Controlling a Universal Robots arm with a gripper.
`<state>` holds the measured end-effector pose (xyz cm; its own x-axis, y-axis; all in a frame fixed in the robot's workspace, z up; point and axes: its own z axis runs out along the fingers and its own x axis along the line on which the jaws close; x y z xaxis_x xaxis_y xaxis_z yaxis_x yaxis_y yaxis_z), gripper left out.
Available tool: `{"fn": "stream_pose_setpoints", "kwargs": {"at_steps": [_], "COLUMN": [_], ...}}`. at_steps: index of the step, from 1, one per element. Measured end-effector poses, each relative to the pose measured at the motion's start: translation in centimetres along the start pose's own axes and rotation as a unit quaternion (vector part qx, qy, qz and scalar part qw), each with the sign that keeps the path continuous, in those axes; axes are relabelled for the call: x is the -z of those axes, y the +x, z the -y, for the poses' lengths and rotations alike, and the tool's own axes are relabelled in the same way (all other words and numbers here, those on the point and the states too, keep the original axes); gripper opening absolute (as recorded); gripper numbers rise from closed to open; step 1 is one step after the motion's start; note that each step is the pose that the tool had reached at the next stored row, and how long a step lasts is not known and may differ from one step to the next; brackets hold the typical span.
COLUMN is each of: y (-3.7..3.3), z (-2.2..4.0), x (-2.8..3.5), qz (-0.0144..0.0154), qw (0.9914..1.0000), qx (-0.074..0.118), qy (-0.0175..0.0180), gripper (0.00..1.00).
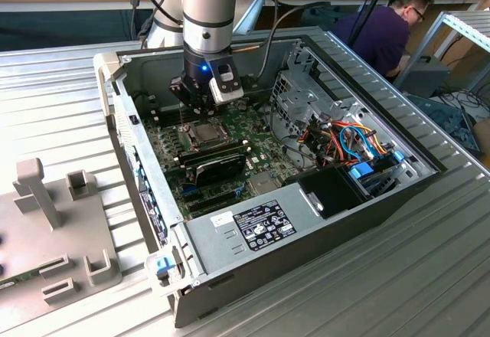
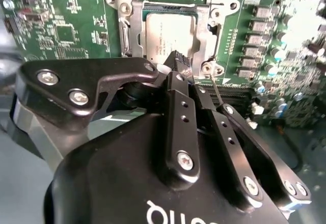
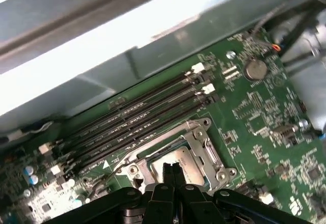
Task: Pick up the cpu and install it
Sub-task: 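Close the cpu cover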
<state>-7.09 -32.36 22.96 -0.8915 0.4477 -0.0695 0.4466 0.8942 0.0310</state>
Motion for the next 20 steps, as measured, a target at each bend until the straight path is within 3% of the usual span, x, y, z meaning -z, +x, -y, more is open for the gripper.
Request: {"fn": "stream_pose_setpoints", "kwargs": {"at_steps": [4,6,10,11,12,14,19,20], "y": [0.0,0.0,0.01,0.01,0.01,0.01,0.03,0.04], "z": [0.0,0.0,0.0,0.0,0.0,0.01,0.01,0.02], "x": [-0.03,-0.05,-0.09,-0.11,-0.15,-0.2,-0.33,-0.33], "qz": [-0.0011,-0.0018,-0.0032,-0.0035,-0.0041,-0.0047,-0.0061,-0.0061], "qw": [0.99934,0.99826,0.99478,0.99349,0.99102,0.98812,0.97703,0.97634], "qx": [0.036,0.059,0.102,0.114,0.133,0.153,0.213,0.216], "qy": [-0.0025,-0.0041,-0.0071,-0.0079,-0.0093,-0.0105,-0.0131,-0.0126], "gripper": [0.11,0.11,0.11,0.11,0.11,0.11,0.11,0.11]}}
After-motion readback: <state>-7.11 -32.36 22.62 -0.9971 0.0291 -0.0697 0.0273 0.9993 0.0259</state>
